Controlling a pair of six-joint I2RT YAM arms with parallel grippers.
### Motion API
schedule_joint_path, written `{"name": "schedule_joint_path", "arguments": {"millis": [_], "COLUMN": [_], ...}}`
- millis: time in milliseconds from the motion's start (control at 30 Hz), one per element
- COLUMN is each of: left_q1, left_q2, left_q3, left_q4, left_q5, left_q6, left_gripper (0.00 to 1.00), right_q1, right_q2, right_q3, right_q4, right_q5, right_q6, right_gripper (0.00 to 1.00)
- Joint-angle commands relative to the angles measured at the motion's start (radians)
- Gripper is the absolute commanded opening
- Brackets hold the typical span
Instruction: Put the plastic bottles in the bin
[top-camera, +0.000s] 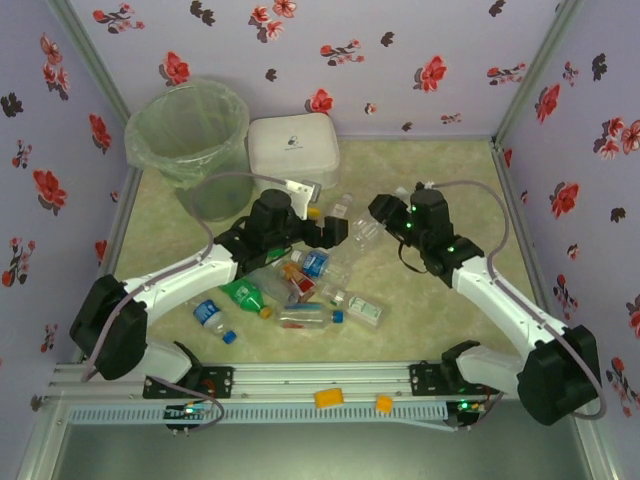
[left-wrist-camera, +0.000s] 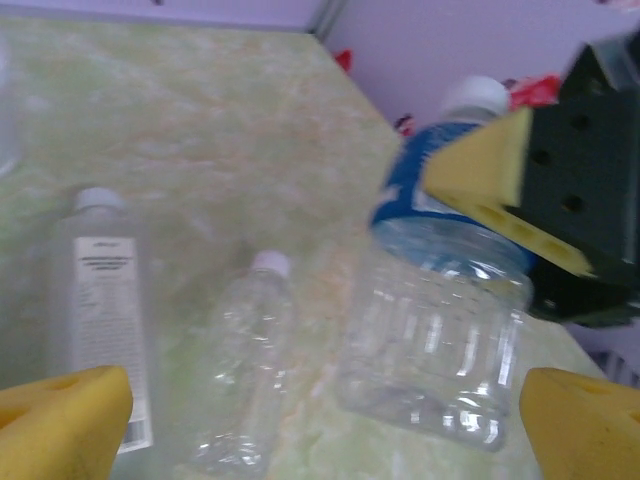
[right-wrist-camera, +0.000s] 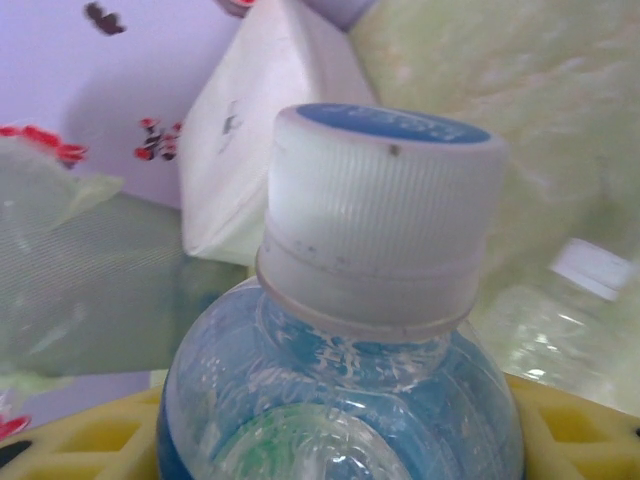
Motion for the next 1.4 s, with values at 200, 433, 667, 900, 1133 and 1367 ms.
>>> {"name": "schedule_joint_path", "arguments": {"millis": [200, 433, 667, 900, 1133, 1367], "left_q1": [0.002, 0.001, 0.001, 0.001, 0.003, 0.042], "left_q2": [0.025, 0.09, 0.133, 0.138, 0.134, 0.053], "left_q3": [0.02, 0.063, 0.098, 0.099, 0.091, 0.094], "left_q4": [0.128, 0.117, 0.099, 0.102, 0.112, -0.009], "left_q5": [0.247, 0.291, 0.292, 0.292, 0.281, 0.164], "left_q6": [-0.007, -0.01, -0.013, -0.017, -0.027, 0.058], "left_gripper": [1.0, 0.99, 0.84, 0.62, 0.45, 0.4], "right_q1": [0.007, 0.01, 0.012, 0.013, 0.015, 0.009], "right_q2": [0.042, 0.041, 0.041, 0.036, 0.036, -0.004], "right_q3": [0.078, 0.06, 0.042, 0.034, 0.045, 0.124], "right_q4": [0.095, 0.133, 0.159, 0.163, 0.171, 0.021], "right_q5": [-0.217, -0.254, -0.254, -0.256, -0.249, -0.164], "right_q6": [-0.05, -0.028, -0.009, -0.005, -0.003, -0.101], "right_gripper": [0.5, 0.51, 0.52, 0.54, 0.68, 1.0]}}
